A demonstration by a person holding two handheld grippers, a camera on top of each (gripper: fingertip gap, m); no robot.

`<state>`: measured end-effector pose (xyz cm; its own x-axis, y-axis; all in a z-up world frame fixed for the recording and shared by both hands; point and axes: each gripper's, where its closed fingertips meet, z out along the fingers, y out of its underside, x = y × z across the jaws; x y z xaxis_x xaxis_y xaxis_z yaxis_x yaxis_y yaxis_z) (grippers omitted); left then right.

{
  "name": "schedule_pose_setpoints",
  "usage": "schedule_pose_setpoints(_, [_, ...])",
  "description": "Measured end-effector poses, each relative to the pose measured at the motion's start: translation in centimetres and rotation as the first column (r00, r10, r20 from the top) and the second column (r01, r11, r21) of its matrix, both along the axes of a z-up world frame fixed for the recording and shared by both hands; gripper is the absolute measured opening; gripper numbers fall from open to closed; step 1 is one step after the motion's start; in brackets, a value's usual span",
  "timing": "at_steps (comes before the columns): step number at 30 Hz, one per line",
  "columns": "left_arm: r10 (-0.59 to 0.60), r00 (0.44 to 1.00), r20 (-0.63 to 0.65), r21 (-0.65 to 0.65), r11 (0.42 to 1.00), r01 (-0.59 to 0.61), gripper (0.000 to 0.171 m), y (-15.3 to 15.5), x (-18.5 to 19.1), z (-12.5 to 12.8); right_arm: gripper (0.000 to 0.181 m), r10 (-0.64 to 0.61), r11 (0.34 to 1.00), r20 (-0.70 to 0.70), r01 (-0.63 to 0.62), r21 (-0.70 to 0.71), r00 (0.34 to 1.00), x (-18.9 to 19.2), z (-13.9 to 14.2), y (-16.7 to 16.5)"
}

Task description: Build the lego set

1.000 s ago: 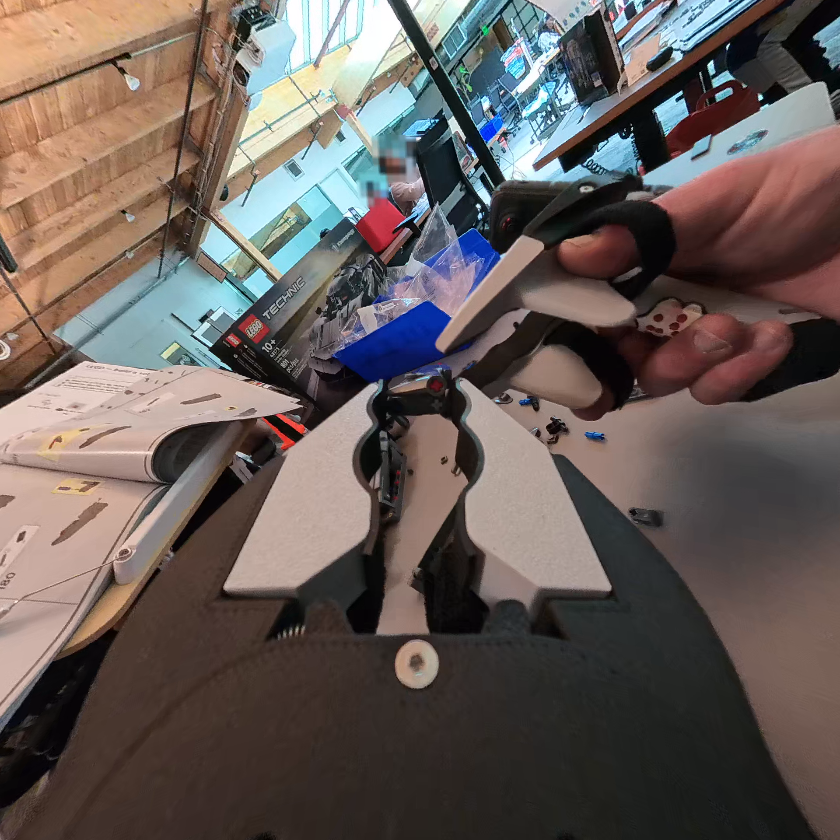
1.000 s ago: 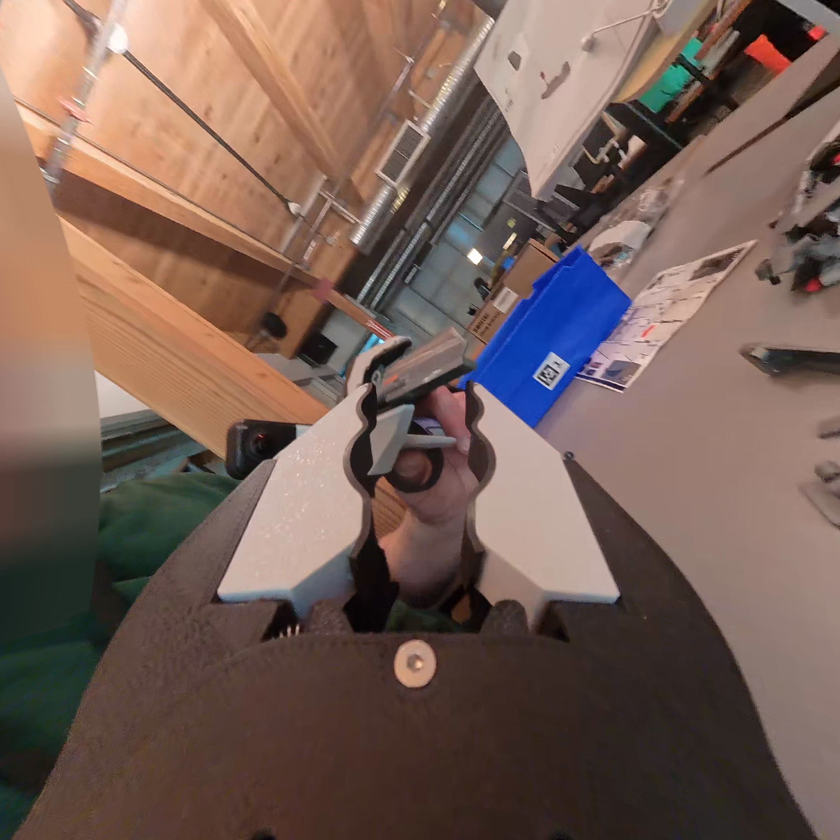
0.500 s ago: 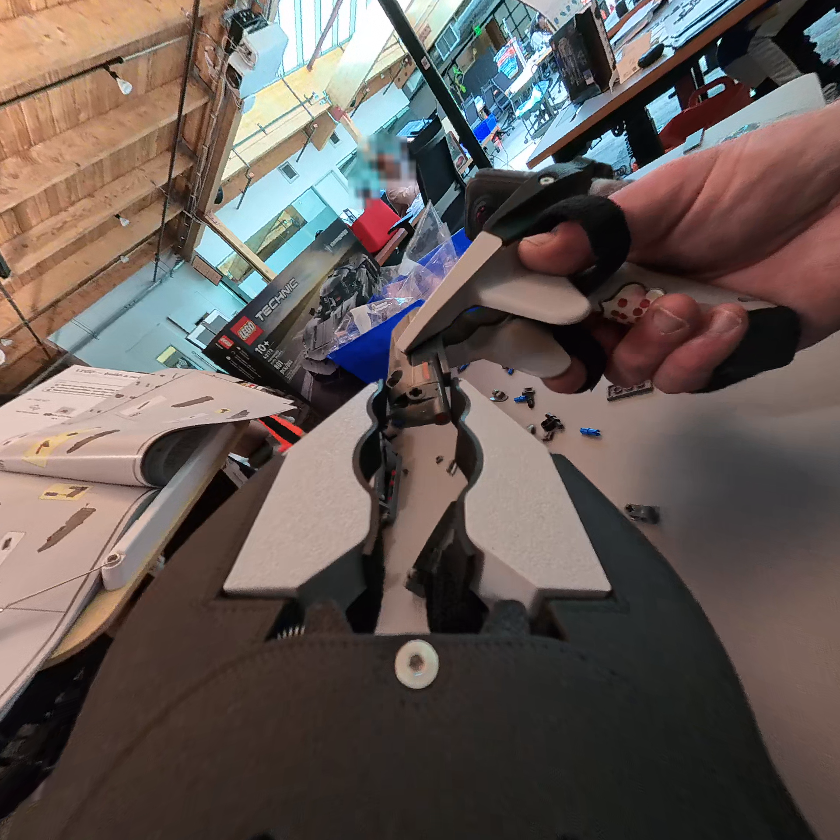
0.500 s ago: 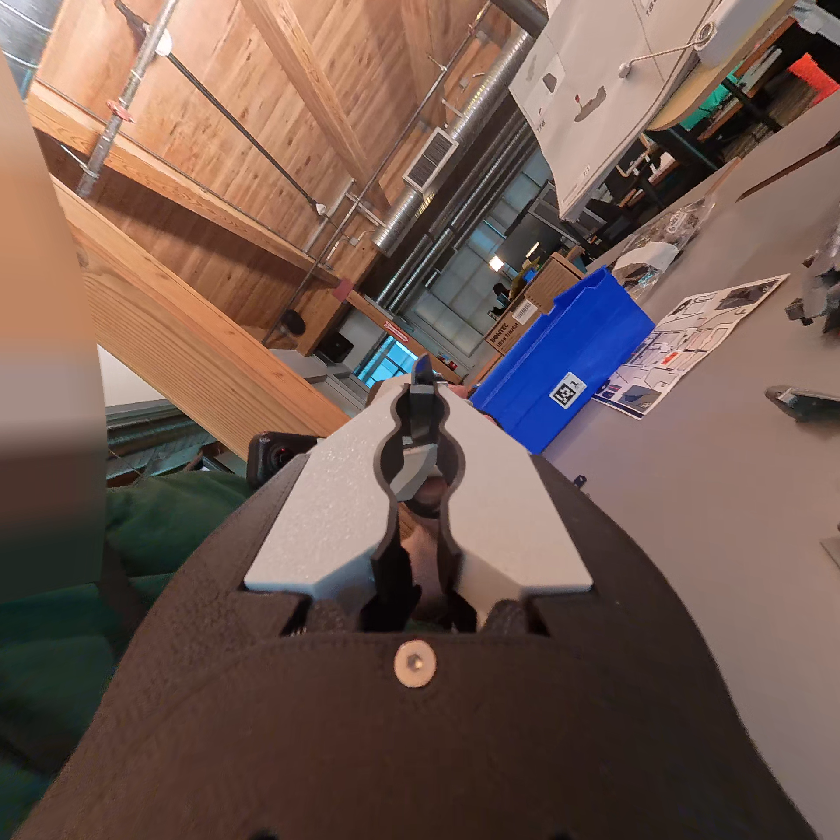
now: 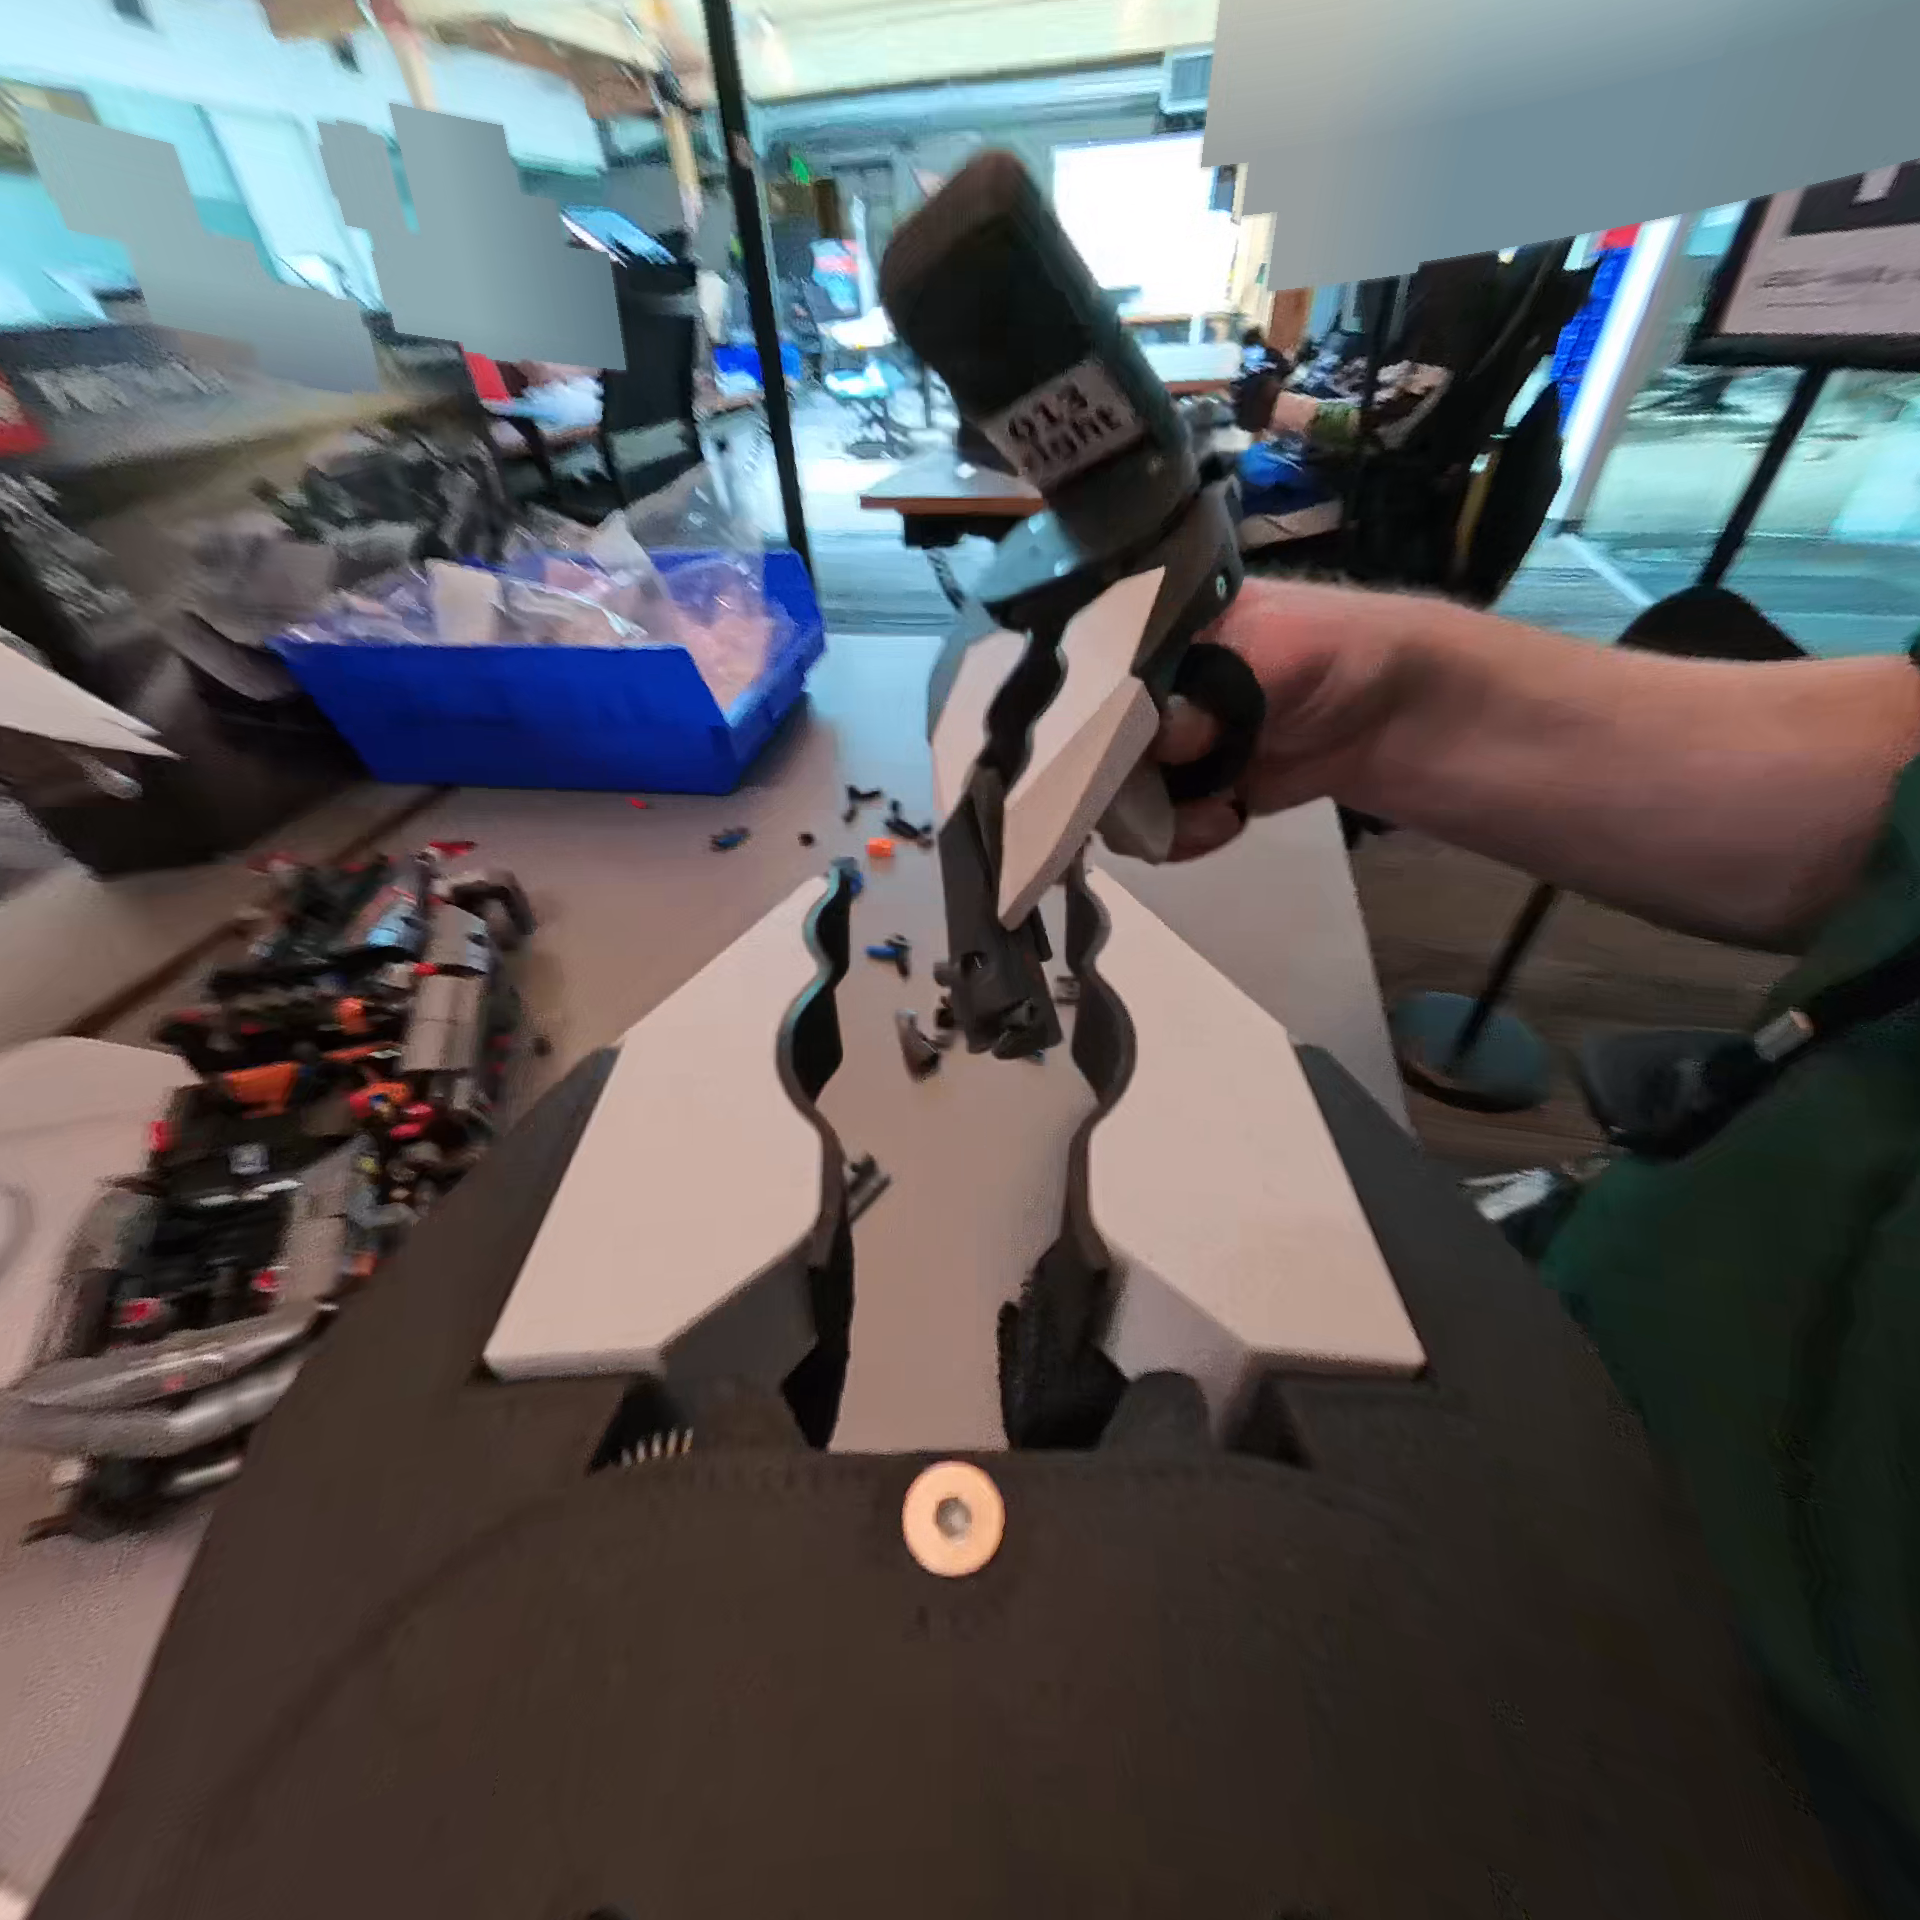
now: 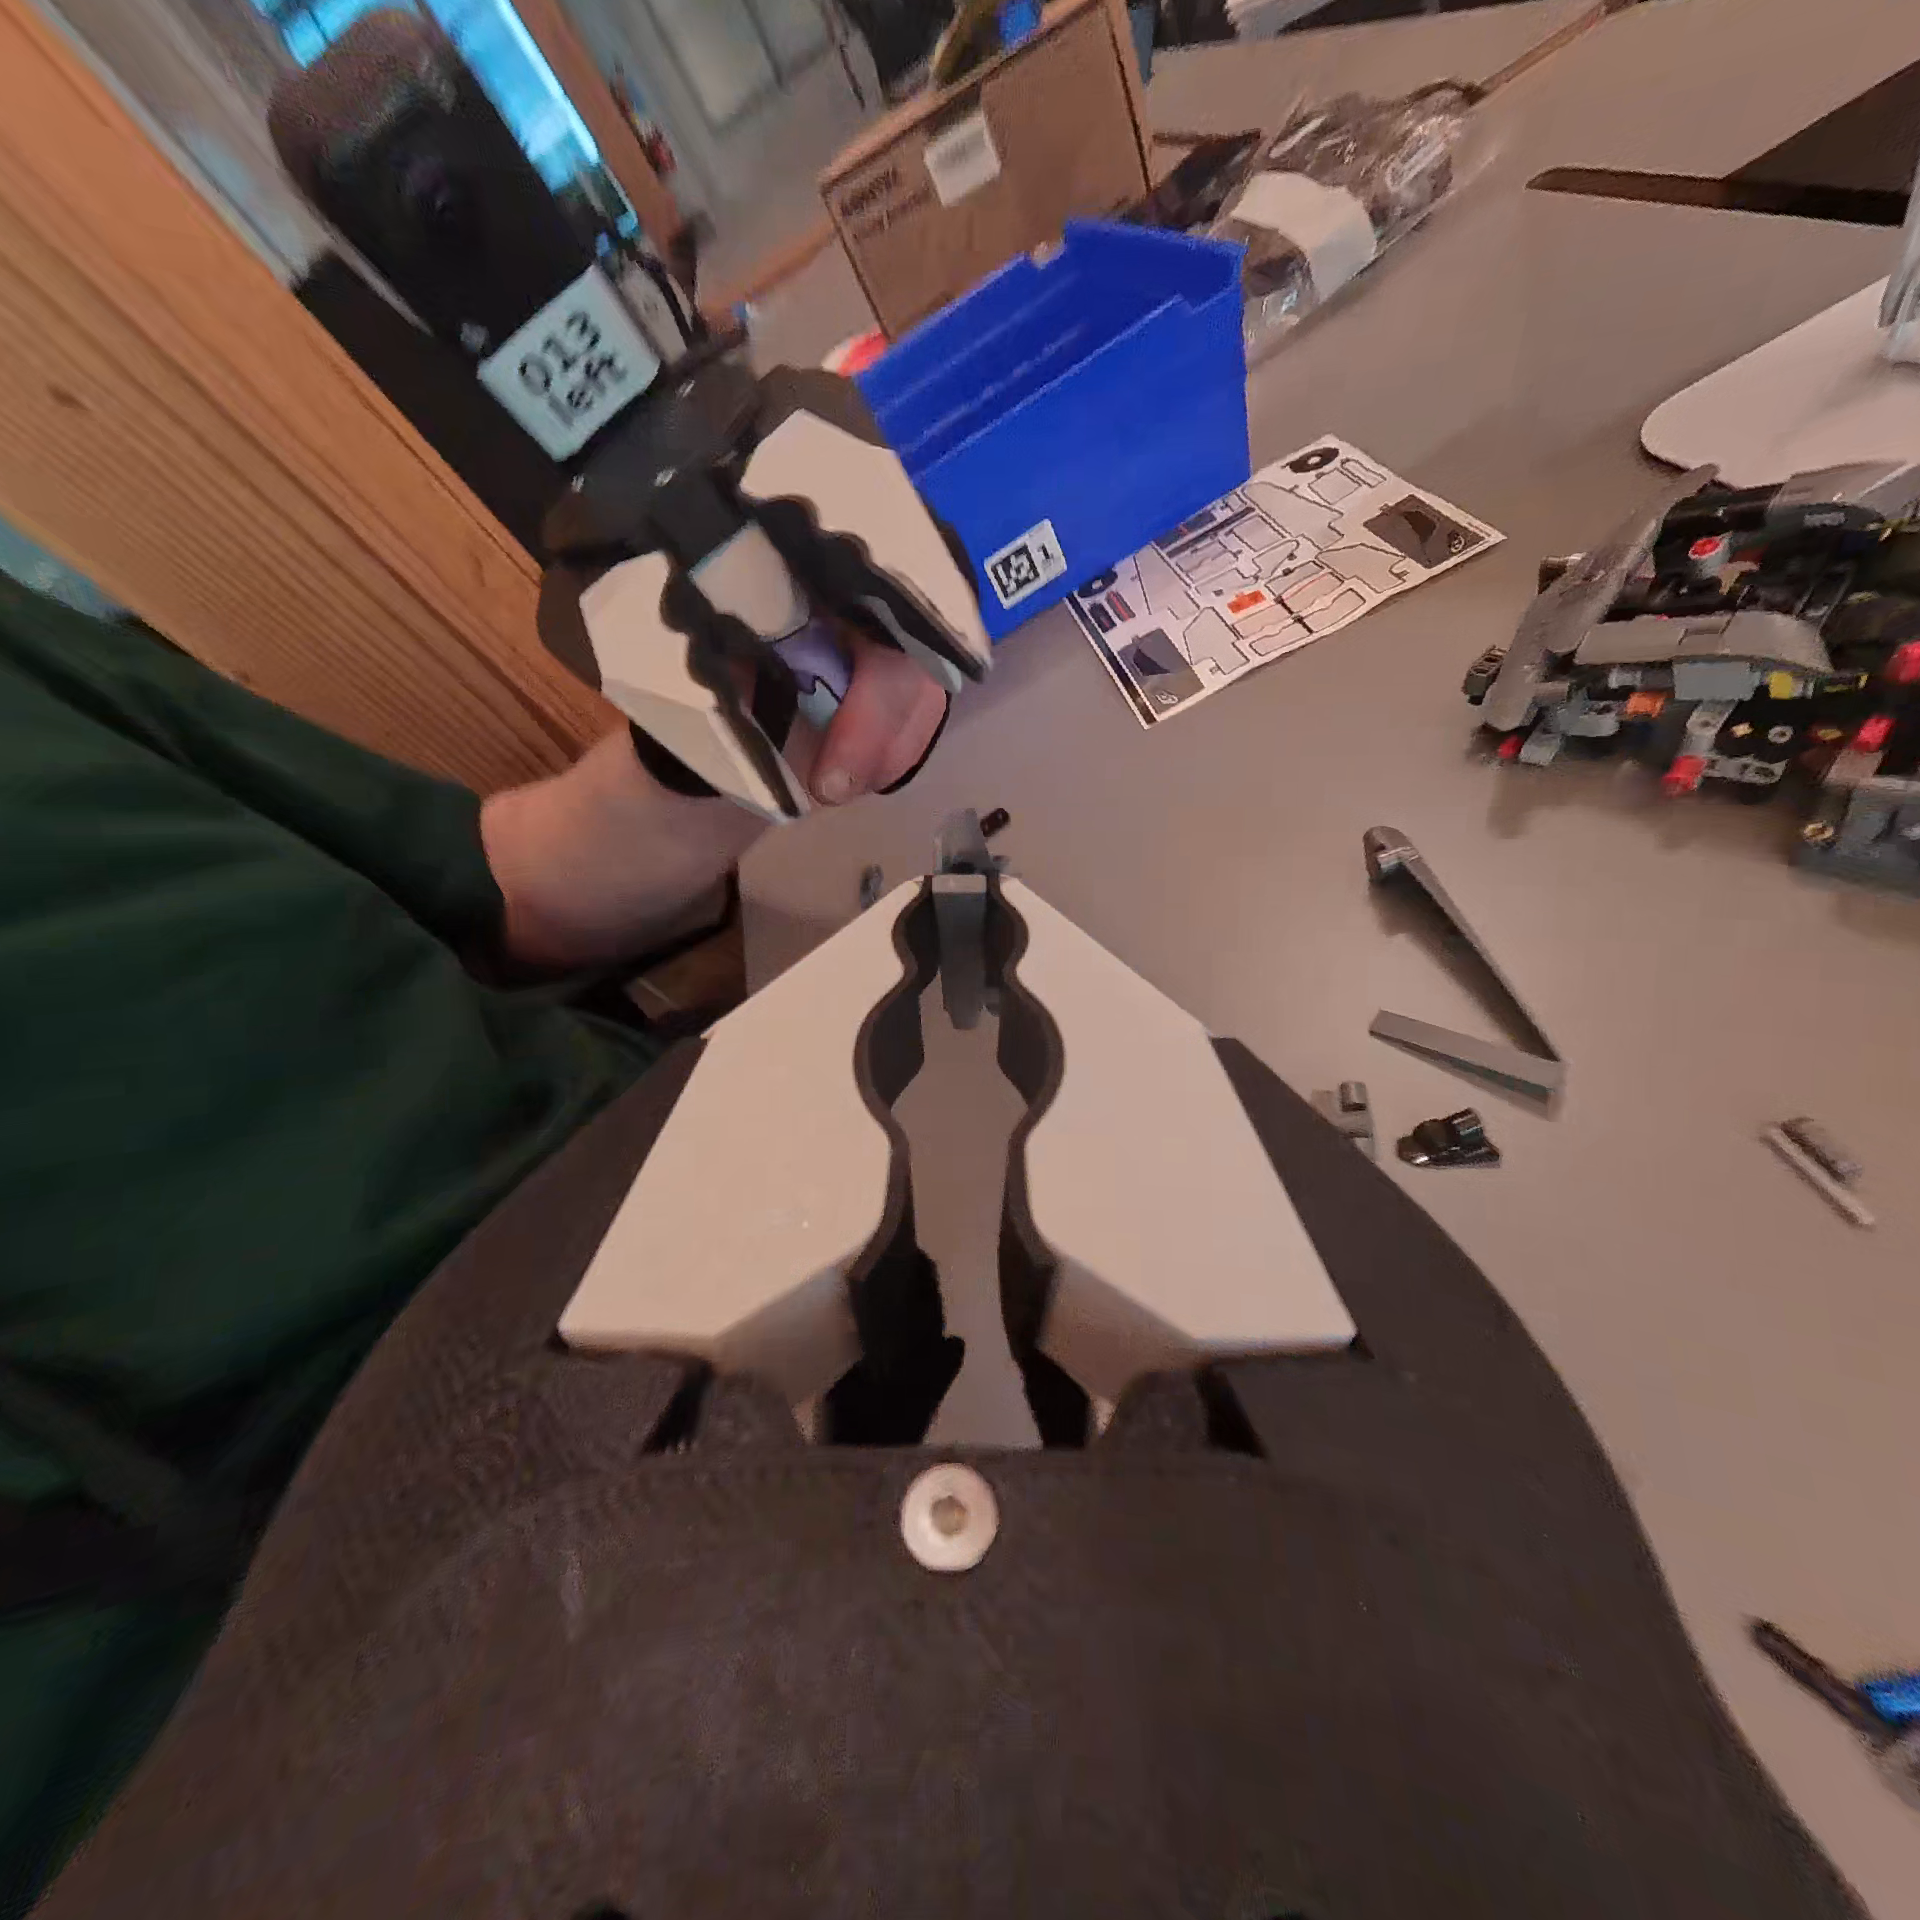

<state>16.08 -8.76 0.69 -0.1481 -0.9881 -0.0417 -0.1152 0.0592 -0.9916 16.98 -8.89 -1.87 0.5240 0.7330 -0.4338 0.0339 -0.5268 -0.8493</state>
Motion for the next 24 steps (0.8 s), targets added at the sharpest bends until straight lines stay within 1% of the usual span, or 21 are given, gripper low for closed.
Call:
schedule_pose_setpoints(1, [-0.017,0.999,-0.042,-0.034,0.999,0.015,0.038,0.1,0.2,-0.6,0.005,0.016,1.0,0.043,-0.016,0.014,0.999,-0.1,0.0,0.0])
schedule_pose_setpoints(3, [-0.056,0.994,-0.096,-0.06,0.997,0.05,0.035,0.0,0.7,-1.6,0.005,0.038,0.999,0.13,-0.041,0.017,0.991,-0.2,-0.5,0.2])
schedule_pose_setpoints(5, [-0.065,0.993,-0.1,-0.053,0.997,0.06,0.032,-0.2,1.1,-1.8,0.005,0.07,0.997,0.234,-0.077,0.02,0.97,-0.5,-1.4,0.1])
schedule_pose_setpoints(6, [-0.074,0.991,-0.11,-0.047,0.997,0.069,0.029,-0.4,1.2,-1.9,0.005,0.096,0.994,0.264,-0.104,0.016,0.96,-0.8,-1.6,-0.1])
schedule_pose_setpoints(8, [-0.1,0.987,-0.123,-0.051,0.994,0.094,0.022,-0.7,1.4,-2.2,0.005,0.104,0.993,0.337,-0.117,0.021,0.936,-0.9,-2.3,0.1])
schedule_pose_setpoints(9, [-0.135,0.98,-0.147,-0.059,0.99,0.127,0.015,-1.1,1.3,-2.6,0.005,0.12,0.991,0.358,-0.134,0.014,0.926,-1.0,-2.6,0.0])
schedule_pose_setpoints(11, [-0.126,0.977,-0.171,-0.057,0.991,0.118,0.009,-0.8,1.4,-3.1,0.005,0.128,0.989,0.394,-0.144,0.013,0.91,-1.0,-3.0,0.1])
schedule_pose_setpoints(12, [-0.127,0.976,-0.175,-0.059,0.991,0.118,0.005,-0.8,1.4,-3.2,0.005,0.144,0.987,0.396,-0.159,0.006,0.907,-1.1,-3.1,-0.1])
schedule_pose_setpoints(16, [-0.136,0.98,-0.143,-0.082,0.989,0.125,0.003,-0.7,1.2,-2.9,0.006,0.14,0.986,0.379,-0.162,0.027,0.915,-1.2,-2.9,0.2])
schedule_pose_setpoints(19, [-0.122,0.991,-0.064,-0.118,0.987,0.114,0.0,-0.2,1.2,-1.9,0.015,0.093,0.991,0.316,-0.119,0.064,0.944,-1.0,-1.7,0.8])
schedule_pose_setpoints(22, [-0.123,0.992,0.032,-0.21,0.969,0.127,0.0,0.5,1.0,-0.6,0.027,0.041,0.991,0.266,-0.074,0.113,0.963,-0.5,-0.8,0.9])
schedule_pose_setpoints(24, [-0.14,0.985,0.101,-0.271,0.949,0.163,0.0,0.8,0.6,0.4,0.032,-0.017,0.99,0.255,-0.02,0.141,0.967,0.3,-0.9,1.2])
